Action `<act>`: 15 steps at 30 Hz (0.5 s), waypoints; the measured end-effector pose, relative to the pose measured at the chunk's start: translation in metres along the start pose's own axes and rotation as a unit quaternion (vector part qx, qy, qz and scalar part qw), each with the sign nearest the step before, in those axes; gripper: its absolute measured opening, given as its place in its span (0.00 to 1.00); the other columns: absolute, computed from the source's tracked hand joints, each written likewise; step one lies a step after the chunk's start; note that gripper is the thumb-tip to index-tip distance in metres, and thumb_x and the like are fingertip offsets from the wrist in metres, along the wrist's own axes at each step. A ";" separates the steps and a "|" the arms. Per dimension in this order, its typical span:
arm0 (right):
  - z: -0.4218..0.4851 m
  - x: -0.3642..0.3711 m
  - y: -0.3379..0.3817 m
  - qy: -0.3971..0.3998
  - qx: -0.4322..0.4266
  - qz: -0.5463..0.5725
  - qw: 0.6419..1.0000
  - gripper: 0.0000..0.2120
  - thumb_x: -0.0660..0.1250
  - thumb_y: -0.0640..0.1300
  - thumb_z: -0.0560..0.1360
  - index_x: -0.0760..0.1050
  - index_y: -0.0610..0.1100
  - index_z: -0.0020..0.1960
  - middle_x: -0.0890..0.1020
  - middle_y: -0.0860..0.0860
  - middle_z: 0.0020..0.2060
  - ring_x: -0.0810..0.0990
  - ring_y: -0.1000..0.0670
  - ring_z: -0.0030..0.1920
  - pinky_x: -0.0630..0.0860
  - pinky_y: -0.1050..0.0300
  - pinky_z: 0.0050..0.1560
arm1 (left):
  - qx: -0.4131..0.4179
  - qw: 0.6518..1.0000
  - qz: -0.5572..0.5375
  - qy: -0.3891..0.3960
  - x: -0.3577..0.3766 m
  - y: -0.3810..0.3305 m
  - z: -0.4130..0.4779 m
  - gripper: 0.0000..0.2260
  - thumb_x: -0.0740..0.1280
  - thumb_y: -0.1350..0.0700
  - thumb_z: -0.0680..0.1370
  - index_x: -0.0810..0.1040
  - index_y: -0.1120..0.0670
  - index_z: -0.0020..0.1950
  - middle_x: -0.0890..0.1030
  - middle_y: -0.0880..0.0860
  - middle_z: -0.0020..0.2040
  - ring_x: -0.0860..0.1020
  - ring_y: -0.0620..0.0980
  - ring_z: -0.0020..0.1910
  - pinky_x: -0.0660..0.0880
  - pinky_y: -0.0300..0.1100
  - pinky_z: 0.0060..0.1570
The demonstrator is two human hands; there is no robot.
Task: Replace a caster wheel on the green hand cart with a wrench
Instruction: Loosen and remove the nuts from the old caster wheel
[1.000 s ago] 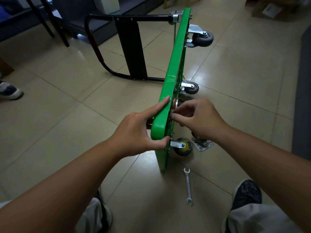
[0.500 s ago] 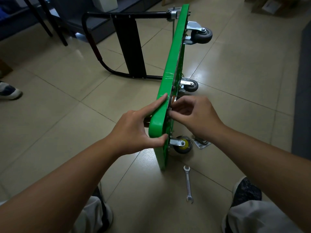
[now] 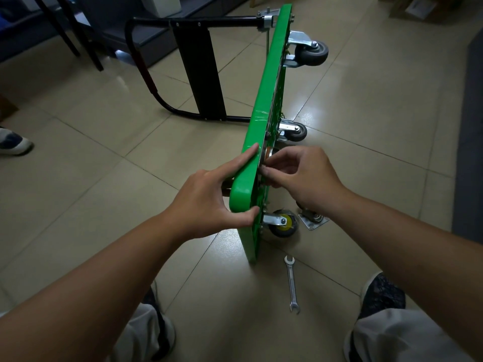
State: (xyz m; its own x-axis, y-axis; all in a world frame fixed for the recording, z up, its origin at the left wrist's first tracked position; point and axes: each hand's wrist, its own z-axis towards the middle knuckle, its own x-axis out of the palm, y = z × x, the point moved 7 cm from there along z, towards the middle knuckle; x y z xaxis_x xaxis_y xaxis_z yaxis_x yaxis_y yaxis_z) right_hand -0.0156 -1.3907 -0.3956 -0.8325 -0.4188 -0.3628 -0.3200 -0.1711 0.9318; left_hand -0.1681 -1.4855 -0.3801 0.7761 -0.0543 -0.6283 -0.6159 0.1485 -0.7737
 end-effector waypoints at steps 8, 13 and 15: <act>-0.007 0.003 0.001 -0.034 -0.044 -0.020 0.998 0.08 0.78 0.39 0.71 0.82 0.45 0.48 0.86 0.52 0.41 0.86 0.53 0.42 0.84 0.50 0.48 | 0.000 1.000 0.007 -0.002 0.000 0.001 0.000 0.46 0.78 0.46 0.68 0.57 0.34 0.81 0.81 0.47 0.66 0.83 0.41 0.58 0.82 0.46 0.58; -0.004 -0.001 -0.003 -0.059 -0.014 0.037 0.997 0.03 0.76 0.40 0.73 0.84 0.46 0.43 0.87 0.50 0.38 0.87 0.51 0.41 0.84 0.45 0.48 | 0.001 1.000 0.002 0.002 0.000 0.000 0.000 0.46 0.78 0.47 0.69 0.57 0.34 0.81 0.80 0.47 0.68 0.82 0.42 0.59 0.82 0.47 0.59; -0.003 0.000 -0.005 -0.067 -0.003 0.034 0.997 0.04 0.77 0.40 0.72 0.83 0.47 0.43 0.86 0.50 0.38 0.86 0.51 0.40 0.84 0.46 0.48 | 0.001 1.000 0.004 0.003 0.000 0.000 0.000 0.46 0.78 0.47 0.69 0.56 0.34 0.81 0.80 0.48 0.68 0.82 0.42 0.59 0.82 0.47 0.58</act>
State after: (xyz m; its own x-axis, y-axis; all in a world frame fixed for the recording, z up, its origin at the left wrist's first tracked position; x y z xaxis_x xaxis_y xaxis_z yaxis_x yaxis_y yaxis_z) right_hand -0.0132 -1.3924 -0.4003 -0.9048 -0.3075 -0.2947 -0.2591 -0.1516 0.9539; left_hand -0.1683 -1.4853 -0.3803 0.7708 -0.0587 -0.6344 -0.6213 0.1513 -0.7688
